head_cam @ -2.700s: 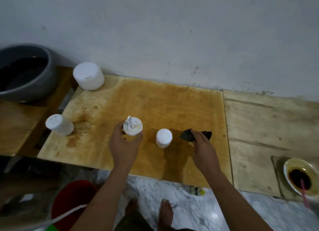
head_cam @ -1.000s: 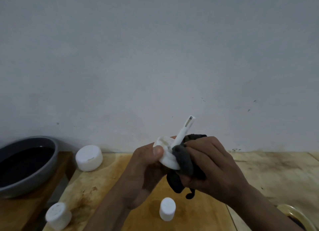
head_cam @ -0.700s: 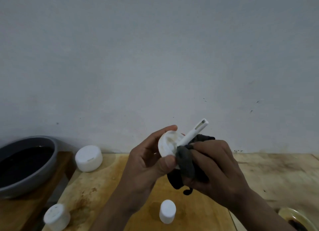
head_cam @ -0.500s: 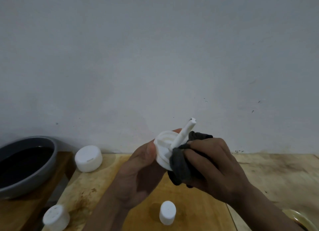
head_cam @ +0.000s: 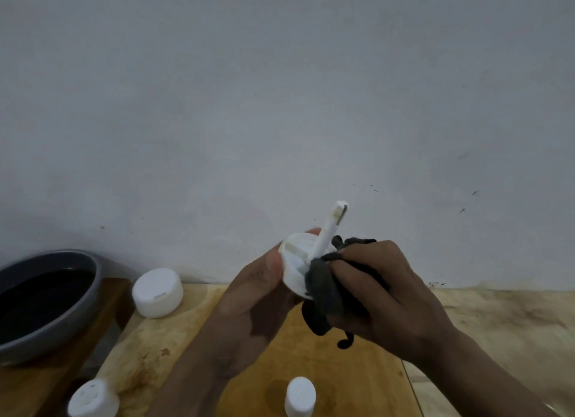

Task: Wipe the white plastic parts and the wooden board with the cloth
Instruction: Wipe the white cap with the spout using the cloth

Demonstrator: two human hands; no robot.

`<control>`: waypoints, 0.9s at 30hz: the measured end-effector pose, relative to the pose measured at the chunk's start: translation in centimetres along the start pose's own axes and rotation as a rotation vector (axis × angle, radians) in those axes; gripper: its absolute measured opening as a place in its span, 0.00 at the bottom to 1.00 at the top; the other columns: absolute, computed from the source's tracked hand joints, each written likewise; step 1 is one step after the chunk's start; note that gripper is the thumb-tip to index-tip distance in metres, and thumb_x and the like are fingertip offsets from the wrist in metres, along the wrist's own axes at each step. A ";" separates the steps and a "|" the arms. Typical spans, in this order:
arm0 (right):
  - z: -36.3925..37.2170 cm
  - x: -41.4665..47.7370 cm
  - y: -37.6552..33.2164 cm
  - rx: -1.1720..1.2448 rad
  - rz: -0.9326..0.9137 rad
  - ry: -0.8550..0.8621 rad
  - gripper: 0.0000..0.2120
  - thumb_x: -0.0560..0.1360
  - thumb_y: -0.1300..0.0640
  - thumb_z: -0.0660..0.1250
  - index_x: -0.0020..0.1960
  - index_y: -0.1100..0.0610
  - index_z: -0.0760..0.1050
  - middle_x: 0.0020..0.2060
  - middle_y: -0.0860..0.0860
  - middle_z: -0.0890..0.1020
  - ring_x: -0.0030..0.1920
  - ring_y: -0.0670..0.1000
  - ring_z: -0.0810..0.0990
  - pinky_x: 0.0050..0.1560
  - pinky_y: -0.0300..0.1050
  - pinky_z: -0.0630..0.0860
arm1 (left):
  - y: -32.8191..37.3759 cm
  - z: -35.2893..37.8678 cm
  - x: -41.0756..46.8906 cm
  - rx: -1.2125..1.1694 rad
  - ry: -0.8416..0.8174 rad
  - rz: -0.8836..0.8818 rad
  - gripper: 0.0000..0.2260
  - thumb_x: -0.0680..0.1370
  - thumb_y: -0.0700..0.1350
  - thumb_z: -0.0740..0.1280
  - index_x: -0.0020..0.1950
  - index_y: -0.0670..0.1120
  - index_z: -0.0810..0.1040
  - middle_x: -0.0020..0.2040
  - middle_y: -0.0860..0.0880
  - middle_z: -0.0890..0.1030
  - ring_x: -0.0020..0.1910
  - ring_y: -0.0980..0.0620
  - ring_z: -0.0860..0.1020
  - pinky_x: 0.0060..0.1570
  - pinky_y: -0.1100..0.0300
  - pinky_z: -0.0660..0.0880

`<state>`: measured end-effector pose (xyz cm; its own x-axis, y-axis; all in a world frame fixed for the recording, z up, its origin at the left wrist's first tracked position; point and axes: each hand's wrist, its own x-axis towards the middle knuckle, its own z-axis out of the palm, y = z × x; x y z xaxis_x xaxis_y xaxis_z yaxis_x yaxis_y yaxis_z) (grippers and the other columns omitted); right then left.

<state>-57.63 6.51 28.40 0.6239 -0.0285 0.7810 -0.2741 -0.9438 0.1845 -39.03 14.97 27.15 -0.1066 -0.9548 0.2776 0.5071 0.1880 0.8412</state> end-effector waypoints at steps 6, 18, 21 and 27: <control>0.1 -0.2 0.5 0.019 0.043 -0.013 0.23 0.73 0.51 0.75 0.62 0.58 0.70 0.59 0.54 0.71 0.53 0.52 0.74 0.52 0.44 0.76 | -0.5 0.7 0.8 0.128 0.076 0.144 0.27 0.73 0.56 0.77 0.70 0.52 0.78 0.63 0.43 0.82 0.64 0.45 0.80 0.60 0.56 0.78; -0.3 -0.6 0.6 0.045 0.102 -0.014 0.20 0.75 0.50 0.70 0.62 0.57 0.70 0.59 0.53 0.69 0.54 0.52 0.72 0.53 0.41 0.75 | -0.6 1.7 1.0 -0.114 0.110 -0.005 0.26 0.71 0.64 0.75 0.63 0.51 0.84 0.62 0.44 0.84 0.61 0.48 0.82 0.59 0.56 0.79; -0.5 -0.8 0.9 -0.001 0.118 -0.031 0.21 0.74 0.50 0.69 0.62 0.57 0.69 0.59 0.53 0.69 0.54 0.51 0.73 0.49 0.42 0.78 | -0.9 2.1 1.0 0.109 0.203 0.052 0.23 0.76 0.65 0.64 0.67 0.55 0.81 0.66 0.47 0.82 0.65 0.48 0.80 0.59 0.54 0.79; -0.7 -1.1 -0.1 0.005 0.080 -0.047 0.23 0.73 0.49 0.71 0.62 0.57 0.69 0.59 0.54 0.69 0.53 0.52 0.73 0.45 0.45 0.81 | -0.6 2.0 0.3 0.141 0.172 0.120 0.29 0.71 0.61 0.77 0.68 0.51 0.80 0.60 0.41 0.83 0.60 0.44 0.82 0.57 0.57 0.79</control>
<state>-58.79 6.91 27.89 0.6335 -0.1194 0.7645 -0.3208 -0.9396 0.1192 -41.07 15.09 27.69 0.1000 -0.9467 0.3062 0.3819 0.3207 0.8668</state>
